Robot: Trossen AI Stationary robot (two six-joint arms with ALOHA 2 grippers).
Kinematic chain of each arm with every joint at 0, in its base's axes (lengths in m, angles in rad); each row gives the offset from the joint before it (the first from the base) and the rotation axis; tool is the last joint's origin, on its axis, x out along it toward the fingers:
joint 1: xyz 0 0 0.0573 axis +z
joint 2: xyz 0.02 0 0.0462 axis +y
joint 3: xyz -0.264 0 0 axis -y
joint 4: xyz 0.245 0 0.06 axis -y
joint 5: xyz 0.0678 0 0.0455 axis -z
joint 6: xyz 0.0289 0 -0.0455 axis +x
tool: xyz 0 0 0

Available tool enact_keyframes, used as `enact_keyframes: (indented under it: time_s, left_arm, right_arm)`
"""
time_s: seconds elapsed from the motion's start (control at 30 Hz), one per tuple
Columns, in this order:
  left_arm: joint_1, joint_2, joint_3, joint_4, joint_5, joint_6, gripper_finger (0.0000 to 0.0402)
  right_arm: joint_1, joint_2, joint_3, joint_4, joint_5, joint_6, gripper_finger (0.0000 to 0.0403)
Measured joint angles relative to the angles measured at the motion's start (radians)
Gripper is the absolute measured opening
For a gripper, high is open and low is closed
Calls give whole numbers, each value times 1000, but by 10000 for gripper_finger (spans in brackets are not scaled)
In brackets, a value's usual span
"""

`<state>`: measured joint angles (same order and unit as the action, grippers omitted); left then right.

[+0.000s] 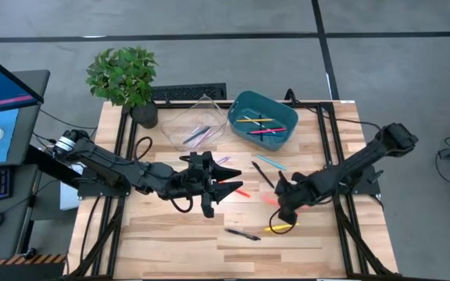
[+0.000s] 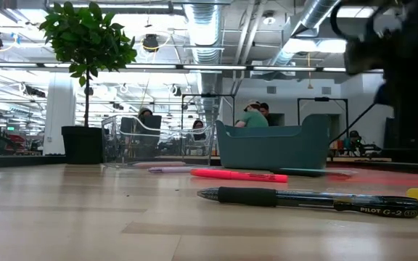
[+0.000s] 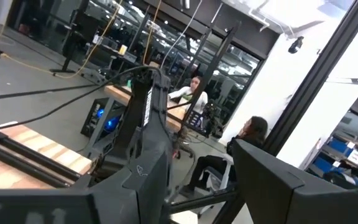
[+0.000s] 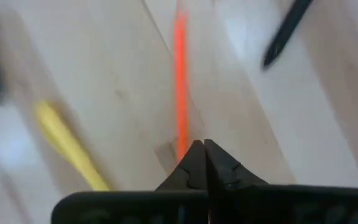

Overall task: Sort pens & pencils
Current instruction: Put the orange colored pencil into the blue bin

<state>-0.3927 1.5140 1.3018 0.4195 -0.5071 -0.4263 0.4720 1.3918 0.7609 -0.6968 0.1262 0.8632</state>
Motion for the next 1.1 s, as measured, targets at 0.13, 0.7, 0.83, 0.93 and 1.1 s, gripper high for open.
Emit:
enact_keyframes:
  time_s: [0.13, 0.7, 0.83, 0.93, 1.1]
  left_arm:
    - [0, -3, 0, -3, -3, 6, 173]
    - [-2, -34, 0, -219, 5, -105, 173]
    - [-1, -36, 0, -228, 5, -112, 173]
    - [-1, -36, 0, -228, 5, -112, 173]
    - [-4, -36, 0, -229, 5, -120, 173]
  right_arm:
    - [-14, -88, 1, 50, 52, -15, 2]
    - [179, -77, 4, 243, 46, -212, 99]
    - [220, 41, 4, 396, 197, -239, 150]
    - [221, 106, 1, 503, 339, -273, 180]
    - [218, 159, 0, 527, 344, -248, 190]
